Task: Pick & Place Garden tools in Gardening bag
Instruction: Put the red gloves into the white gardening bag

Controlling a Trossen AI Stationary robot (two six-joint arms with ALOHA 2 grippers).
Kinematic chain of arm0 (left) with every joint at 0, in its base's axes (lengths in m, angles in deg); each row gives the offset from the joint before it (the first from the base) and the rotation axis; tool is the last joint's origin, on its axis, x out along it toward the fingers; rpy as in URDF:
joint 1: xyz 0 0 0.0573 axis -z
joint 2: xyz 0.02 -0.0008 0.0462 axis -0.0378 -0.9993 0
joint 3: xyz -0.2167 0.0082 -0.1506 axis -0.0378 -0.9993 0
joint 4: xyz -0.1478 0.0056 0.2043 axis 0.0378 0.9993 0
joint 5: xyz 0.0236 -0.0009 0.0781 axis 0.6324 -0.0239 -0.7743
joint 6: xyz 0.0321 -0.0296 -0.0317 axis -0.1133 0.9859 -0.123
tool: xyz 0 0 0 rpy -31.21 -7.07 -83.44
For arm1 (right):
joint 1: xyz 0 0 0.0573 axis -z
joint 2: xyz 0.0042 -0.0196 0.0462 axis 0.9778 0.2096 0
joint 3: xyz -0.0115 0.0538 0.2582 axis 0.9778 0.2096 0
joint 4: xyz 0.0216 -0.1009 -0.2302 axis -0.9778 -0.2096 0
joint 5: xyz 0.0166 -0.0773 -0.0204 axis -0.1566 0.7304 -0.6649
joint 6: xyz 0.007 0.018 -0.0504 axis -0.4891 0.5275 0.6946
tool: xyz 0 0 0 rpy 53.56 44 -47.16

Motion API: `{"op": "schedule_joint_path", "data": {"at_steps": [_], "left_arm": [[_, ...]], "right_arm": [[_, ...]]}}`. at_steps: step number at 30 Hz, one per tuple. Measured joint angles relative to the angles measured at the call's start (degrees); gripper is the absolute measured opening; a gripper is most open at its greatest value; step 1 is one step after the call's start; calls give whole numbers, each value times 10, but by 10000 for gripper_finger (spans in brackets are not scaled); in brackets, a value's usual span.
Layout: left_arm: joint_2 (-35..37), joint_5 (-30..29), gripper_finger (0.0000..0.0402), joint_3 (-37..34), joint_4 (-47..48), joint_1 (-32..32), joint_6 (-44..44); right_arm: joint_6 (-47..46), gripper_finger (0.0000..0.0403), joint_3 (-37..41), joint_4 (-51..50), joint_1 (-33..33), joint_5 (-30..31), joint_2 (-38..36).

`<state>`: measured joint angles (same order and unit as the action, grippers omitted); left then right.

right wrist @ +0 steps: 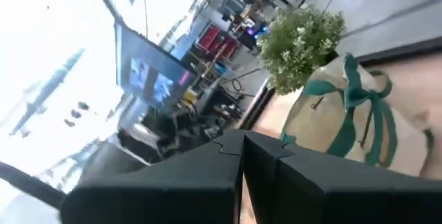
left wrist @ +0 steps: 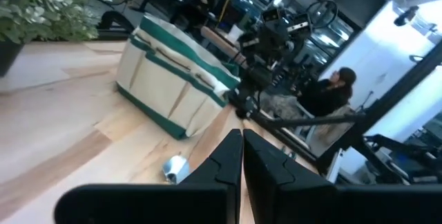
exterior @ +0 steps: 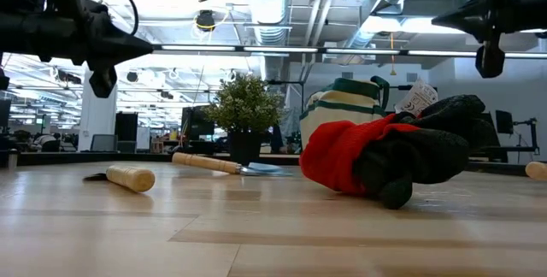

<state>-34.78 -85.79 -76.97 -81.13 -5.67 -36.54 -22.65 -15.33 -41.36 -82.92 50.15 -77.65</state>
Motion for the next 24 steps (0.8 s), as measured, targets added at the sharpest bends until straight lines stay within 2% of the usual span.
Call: {"op": "schedule_joint_path", "data": {"at_steps": [3,9,13,17,24], "left_arm": [[0,-5,13,0,-9,0,1],[0,-6,13,0,-37,0,1],[0,-7,13,0,-41,0,10],[0,-10,13,0,-45,0,39],[-1,-35,13,0,-51,0,51]], "right_arm": [[-55,0,0,5,0,0,0],[-100,0,0,4,-2,-5,0],[-152,0,0,3,-2,-48,4],[-177,0,0,8,-2,-61,30],[-190,0,-7,91,4,-65,110]]}}
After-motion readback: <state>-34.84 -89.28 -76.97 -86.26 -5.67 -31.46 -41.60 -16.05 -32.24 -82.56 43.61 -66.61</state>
